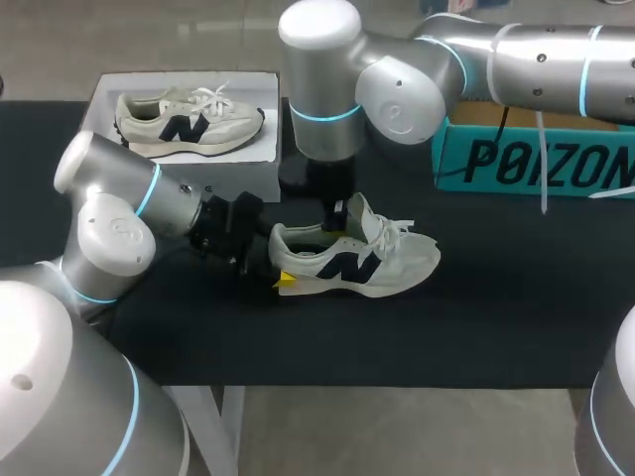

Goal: Take the shoe out of the shoebox, open the shoe tongue, remove and reinsert the insole, then place the shoe into the shoebox

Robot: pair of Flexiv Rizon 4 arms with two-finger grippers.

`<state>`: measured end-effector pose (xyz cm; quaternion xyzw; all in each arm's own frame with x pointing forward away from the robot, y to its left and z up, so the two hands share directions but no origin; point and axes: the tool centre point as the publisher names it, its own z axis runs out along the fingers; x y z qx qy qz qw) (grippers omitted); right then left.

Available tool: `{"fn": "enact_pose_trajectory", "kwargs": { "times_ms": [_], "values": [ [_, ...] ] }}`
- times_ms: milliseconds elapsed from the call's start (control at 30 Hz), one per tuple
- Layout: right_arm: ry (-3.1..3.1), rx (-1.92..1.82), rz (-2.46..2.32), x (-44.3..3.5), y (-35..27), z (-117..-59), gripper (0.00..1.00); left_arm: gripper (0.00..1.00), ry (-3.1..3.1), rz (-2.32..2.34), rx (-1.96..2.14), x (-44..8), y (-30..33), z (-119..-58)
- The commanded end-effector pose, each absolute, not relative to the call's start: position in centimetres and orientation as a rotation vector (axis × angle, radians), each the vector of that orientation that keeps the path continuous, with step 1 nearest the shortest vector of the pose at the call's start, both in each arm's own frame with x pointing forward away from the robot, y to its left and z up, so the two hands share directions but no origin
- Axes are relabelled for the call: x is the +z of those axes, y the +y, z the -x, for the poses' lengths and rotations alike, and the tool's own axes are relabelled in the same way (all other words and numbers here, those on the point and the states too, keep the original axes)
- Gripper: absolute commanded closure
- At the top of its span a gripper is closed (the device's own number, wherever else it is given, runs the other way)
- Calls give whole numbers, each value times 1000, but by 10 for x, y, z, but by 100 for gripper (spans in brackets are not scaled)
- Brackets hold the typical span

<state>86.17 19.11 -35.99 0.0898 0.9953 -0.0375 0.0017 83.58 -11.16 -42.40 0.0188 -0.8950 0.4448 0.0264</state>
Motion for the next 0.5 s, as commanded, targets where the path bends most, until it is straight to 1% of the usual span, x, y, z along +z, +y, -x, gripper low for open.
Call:
{"fn": "enact_pose_trajectory", "kwargs": {
  "times_ms": [33,200,500],
  "values": [
    [3118,-110,-286,-368,187,-859,100,100,-2766,-59,1372,-427,-114,-837],
    [3152,-108,-302,-385,186,-856,100,100,-2766,-59,1372,-427,-114,-837],
    [3167,-102,-319,-399,192,-857,100,100,-2766,-59,1372,-427,-114,-837]
  ]
}}
